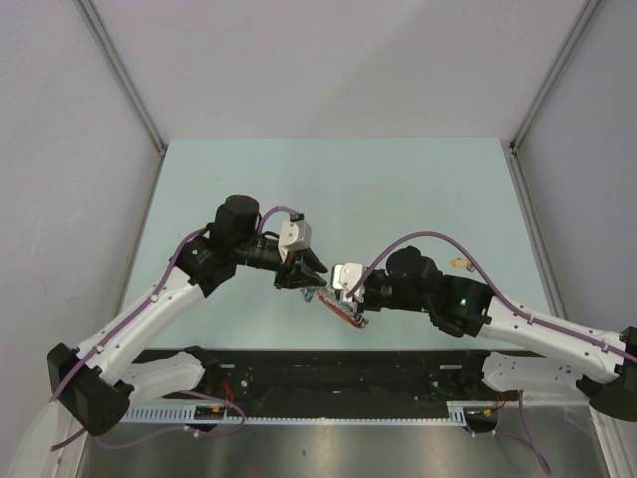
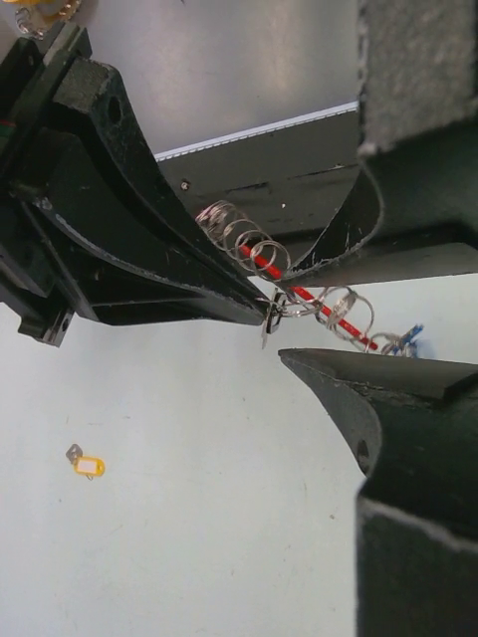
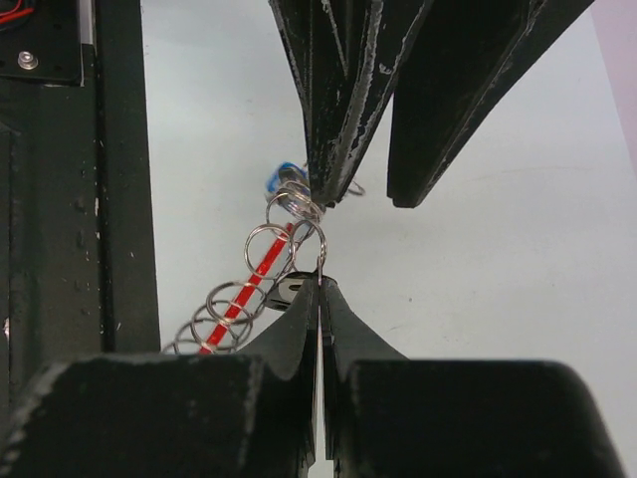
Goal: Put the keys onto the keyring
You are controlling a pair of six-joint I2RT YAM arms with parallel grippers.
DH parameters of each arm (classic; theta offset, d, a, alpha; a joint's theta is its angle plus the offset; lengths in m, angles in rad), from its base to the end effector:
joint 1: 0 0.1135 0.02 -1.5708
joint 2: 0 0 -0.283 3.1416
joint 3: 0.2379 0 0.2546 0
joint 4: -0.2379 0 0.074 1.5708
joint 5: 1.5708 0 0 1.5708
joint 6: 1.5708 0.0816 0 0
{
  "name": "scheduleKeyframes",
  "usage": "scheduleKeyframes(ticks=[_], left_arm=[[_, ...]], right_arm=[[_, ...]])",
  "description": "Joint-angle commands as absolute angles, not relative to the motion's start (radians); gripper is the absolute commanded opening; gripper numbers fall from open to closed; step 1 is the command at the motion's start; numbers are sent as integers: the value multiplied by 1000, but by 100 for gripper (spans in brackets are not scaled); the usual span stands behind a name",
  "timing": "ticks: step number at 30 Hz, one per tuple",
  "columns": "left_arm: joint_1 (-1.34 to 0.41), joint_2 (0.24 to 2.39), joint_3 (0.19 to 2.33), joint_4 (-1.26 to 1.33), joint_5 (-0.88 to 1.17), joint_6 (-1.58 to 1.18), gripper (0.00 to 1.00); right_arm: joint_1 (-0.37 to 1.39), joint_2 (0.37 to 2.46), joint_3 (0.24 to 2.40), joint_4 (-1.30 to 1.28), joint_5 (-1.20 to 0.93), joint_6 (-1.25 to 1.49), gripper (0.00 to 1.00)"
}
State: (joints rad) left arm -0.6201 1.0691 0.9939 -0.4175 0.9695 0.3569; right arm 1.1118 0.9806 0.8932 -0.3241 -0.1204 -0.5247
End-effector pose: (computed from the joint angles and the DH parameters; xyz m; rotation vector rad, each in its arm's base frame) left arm 0.1570 -0.1948 0.3460 1.4373 1.4137 -1.1549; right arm 0.1048 0.2341 0.3248 -1.5229 1.3173 0.4972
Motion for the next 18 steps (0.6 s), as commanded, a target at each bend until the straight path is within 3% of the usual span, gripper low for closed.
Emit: scheduleKeyframes(ticks=[1, 18], left_arm=[[-649, 1063, 999, -423, 946, 315, 35], [-661, 1177, 1058, -567, 986, 431, 32]], right_arm=[[1121, 982, 946, -281, -110, -534, 0], [1144, 980, 957, -291, -106, -540, 0]])
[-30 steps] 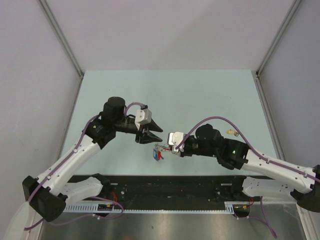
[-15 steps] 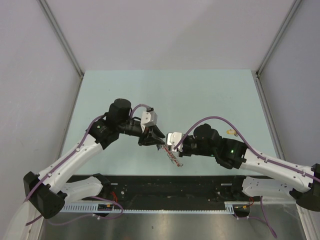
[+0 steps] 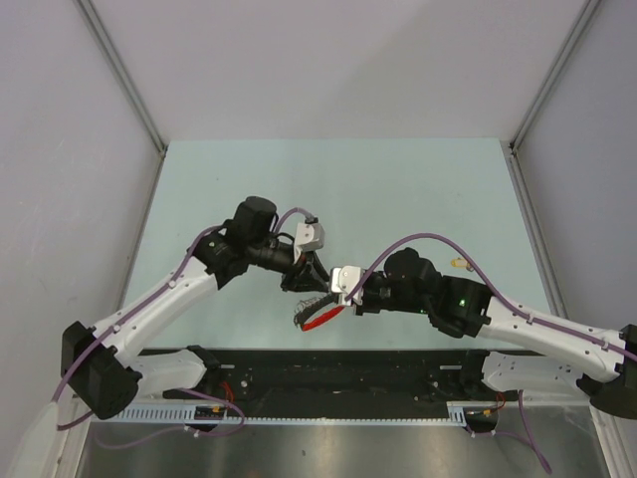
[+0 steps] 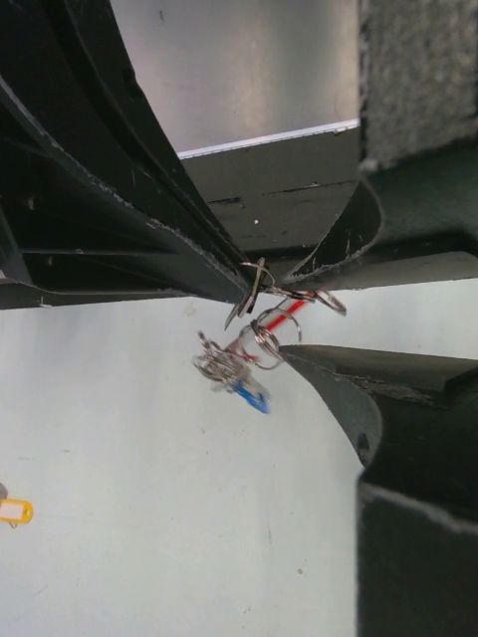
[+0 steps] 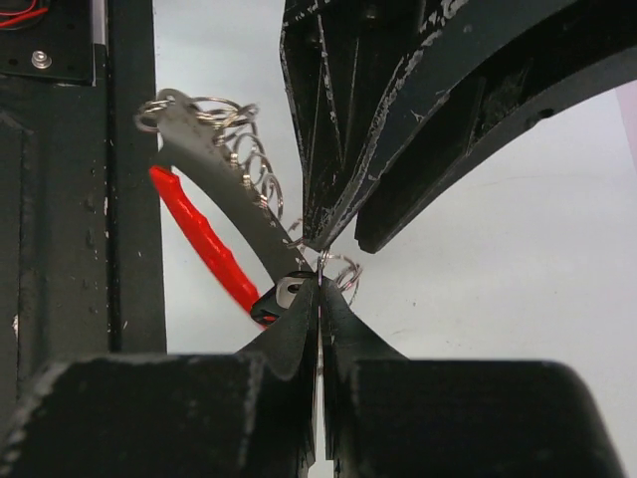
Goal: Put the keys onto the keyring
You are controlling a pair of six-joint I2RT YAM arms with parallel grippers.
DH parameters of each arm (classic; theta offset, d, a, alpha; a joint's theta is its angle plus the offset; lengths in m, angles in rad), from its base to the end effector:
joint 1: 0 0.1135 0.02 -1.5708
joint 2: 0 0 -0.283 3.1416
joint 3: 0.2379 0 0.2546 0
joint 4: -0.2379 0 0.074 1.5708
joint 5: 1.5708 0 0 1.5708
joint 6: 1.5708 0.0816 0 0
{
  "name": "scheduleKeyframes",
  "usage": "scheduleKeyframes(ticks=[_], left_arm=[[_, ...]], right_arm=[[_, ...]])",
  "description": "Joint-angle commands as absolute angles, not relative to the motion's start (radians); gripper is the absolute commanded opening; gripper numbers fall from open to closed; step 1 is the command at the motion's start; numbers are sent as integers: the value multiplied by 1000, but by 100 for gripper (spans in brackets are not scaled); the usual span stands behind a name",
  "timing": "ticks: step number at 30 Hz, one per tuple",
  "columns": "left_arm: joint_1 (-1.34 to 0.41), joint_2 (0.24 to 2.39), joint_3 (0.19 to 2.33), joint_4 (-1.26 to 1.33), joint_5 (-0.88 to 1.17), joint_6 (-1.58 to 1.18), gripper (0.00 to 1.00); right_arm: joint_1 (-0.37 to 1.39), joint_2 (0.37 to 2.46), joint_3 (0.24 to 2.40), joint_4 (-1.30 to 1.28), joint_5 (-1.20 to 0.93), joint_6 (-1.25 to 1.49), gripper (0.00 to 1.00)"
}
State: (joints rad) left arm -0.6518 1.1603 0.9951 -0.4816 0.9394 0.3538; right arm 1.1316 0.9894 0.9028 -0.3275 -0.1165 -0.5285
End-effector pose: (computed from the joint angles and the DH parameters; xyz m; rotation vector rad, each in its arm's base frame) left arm 0.1655 -0.2092 0.3179 1.4663 1.5728 -1.2006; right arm 0.1012 0.2377 0.3260 -1.5394 1.3037 0.5031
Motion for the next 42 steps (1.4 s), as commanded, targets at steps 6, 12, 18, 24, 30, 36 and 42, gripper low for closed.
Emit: scheduleKeyframes(ticks=[6, 12, 18, 24, 30, 36, 42], left_arm=[[-675, 1210, 1074, -603, 1023, 468, 31], [-689, 1226, 1081, -646, 1040, 495, 24], [-690, 1239, 1094, -667, 1040, 506, 0], [-687, 1181, 1046, -562, 993, 398, 0], [-672, 1097, 938, -307, 971, 185, 0], [-669, 1028, 894, -212, 891, 85, 0], [-667, 989, 830, -47, 880, -43, 0]], right_arm=[[1149, 982, 957, -296, -100, -541, 0], [1150, 982, 957, -298, -98, -541, 0], [1152, 976, 959, -301, -86, -540, 0], [1152, 954, 957, -347, -37, -522, 0], [1152, 937, 953, -399, -14, -499, 0], [1161, 917, 930, -402, -17, -471, 0], [1180, 914, 910, -382, -26, -446, 0]])
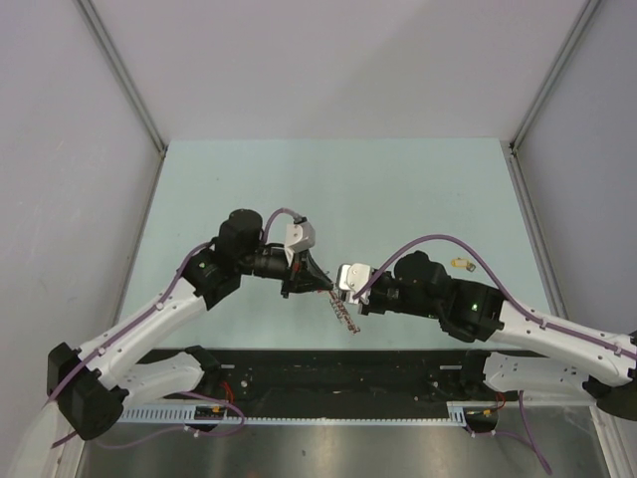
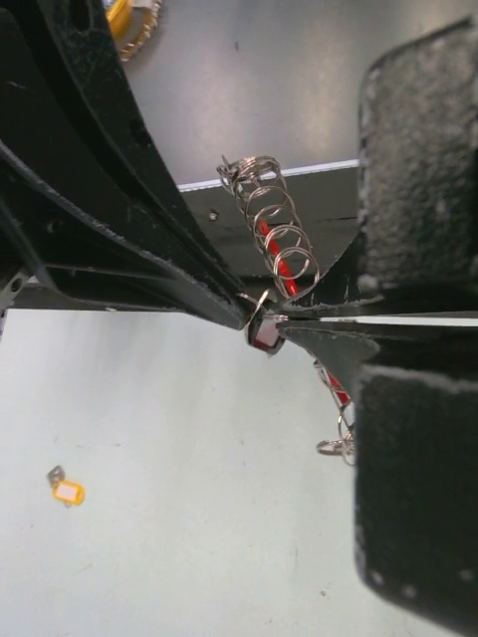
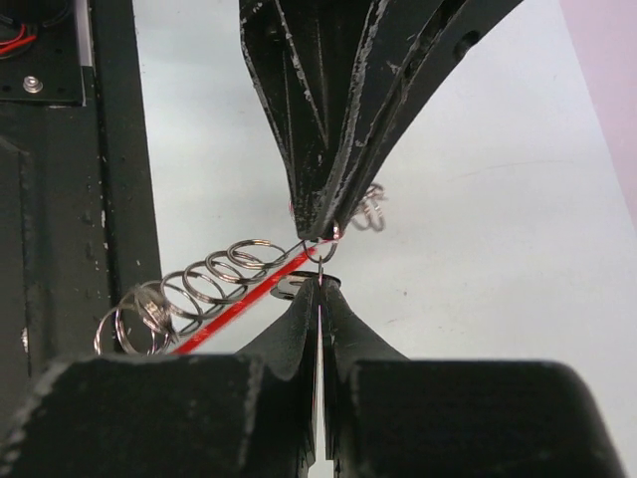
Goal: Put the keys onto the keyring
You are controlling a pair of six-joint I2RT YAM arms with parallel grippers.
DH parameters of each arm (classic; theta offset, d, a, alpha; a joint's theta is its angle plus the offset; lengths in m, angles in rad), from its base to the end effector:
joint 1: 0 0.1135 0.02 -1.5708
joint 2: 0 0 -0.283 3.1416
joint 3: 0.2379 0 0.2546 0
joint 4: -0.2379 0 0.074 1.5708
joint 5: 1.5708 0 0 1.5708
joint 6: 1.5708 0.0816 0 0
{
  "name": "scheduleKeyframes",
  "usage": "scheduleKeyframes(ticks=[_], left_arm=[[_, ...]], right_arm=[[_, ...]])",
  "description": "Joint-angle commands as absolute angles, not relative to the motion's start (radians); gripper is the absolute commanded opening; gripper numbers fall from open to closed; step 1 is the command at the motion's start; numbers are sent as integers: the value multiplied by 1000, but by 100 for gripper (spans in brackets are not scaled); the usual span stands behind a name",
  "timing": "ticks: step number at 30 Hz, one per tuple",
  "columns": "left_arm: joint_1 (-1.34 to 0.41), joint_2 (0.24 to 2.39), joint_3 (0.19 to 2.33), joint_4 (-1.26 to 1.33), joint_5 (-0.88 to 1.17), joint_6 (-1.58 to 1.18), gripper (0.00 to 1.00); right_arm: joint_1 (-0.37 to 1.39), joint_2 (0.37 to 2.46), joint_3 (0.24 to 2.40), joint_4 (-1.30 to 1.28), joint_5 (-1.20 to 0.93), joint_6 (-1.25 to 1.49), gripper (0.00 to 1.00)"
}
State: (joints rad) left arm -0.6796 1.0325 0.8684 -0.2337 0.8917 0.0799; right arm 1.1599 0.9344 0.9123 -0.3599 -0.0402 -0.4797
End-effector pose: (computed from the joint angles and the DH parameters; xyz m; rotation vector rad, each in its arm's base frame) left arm 0.1501 -0.2029 0.3267 1.2828 1.5629 -1.2582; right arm 0.0948 0.2258 0.3376 -1.4687 1.3341 0.4850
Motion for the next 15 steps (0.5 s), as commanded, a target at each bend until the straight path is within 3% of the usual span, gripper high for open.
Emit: scheduleKeyframes(ticks=[1, 13, 14, 15], left_arm=[[-667, 988, 822, -29, 882, -55, 1], [-669, 959, 762, 83, 844, -124, 1], [-667, 954, 759, 77, 806, -121, 4], [-667, 948, 750, 74, 786, -118, 14]], right_arm=[[1184, 914, 905, -368, -31, -443, 0], [1207, 934, 862, -258, 0, -419, 0], [1203, 934, 864, -253, 30, -419, 0], [1201, 936, 862, -250, 40, -420, 0]])
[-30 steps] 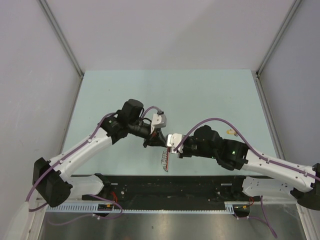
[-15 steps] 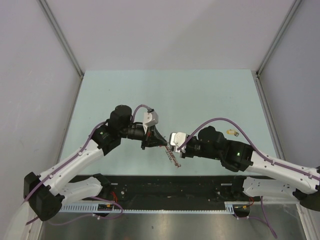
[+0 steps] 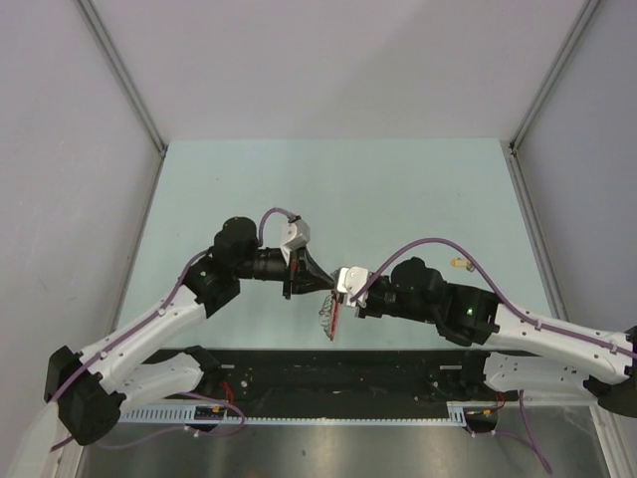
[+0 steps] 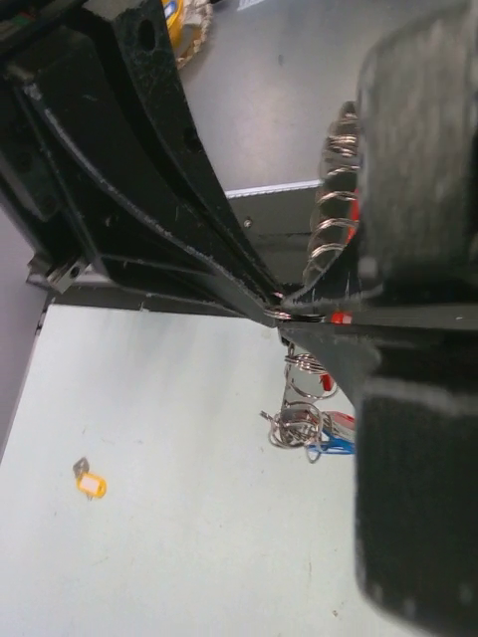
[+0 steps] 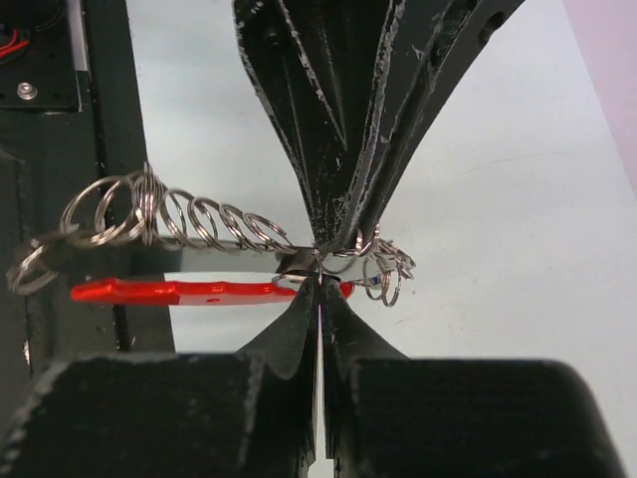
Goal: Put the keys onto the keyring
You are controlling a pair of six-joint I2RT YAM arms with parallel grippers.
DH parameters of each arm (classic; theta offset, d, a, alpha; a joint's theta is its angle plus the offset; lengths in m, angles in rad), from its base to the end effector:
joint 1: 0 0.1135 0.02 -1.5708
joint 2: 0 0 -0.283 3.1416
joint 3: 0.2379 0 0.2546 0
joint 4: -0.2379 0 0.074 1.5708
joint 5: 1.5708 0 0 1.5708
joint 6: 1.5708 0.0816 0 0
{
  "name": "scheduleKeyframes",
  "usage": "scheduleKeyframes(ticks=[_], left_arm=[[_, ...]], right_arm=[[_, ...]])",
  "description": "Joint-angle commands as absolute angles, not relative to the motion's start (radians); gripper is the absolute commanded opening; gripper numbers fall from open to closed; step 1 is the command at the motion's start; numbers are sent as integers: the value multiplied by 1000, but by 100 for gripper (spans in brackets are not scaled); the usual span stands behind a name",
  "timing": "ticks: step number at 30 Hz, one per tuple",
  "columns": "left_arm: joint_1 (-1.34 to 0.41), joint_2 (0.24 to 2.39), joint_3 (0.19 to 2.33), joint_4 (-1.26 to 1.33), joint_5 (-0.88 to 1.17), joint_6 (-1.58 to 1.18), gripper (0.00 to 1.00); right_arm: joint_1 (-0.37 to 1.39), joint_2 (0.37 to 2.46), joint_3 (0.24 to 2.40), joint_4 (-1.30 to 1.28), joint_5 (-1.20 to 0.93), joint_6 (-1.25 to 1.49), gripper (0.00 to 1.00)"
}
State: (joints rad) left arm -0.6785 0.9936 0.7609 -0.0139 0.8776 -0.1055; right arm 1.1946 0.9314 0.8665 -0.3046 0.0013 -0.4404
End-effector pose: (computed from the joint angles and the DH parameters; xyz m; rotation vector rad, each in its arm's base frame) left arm 0.1494 -0.2011 0.3212 1.1516 1.5558 -1.3297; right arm 0.0909 0.2297 0.3282 -1.4386 1.3503 0.4966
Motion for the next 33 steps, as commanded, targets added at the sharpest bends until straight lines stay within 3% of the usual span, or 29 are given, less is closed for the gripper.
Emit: scheduleKeyframes(ticks=[1, 6, 11, 15, 18, 33], left_arm=[[-666, 930, 744, 69, 763, -117, 19], [-631, 861, 716, 43, 591, -123, 57], [-555, 769, 686, 20, 473, -175, 71], [-493, 683, 652, 8, 359, -195, 90], [-483, 620, 634, -40, 276, -167, 99], [-476, 514, 571, -113, 186, -84, 100]], right_arm=[[1197, 934, 864, -241, 47, -422, 0], [1149, 943, 864, -221, 61, -417, 0], [1083, 960, 865, -206, 75, -394, 0], [1022, 979, 865, -203, 55, -385, 0], [982, 992, 864, -198, 34, -382, 0], [830, 1143, 864, -86, -160, -406, 0]])
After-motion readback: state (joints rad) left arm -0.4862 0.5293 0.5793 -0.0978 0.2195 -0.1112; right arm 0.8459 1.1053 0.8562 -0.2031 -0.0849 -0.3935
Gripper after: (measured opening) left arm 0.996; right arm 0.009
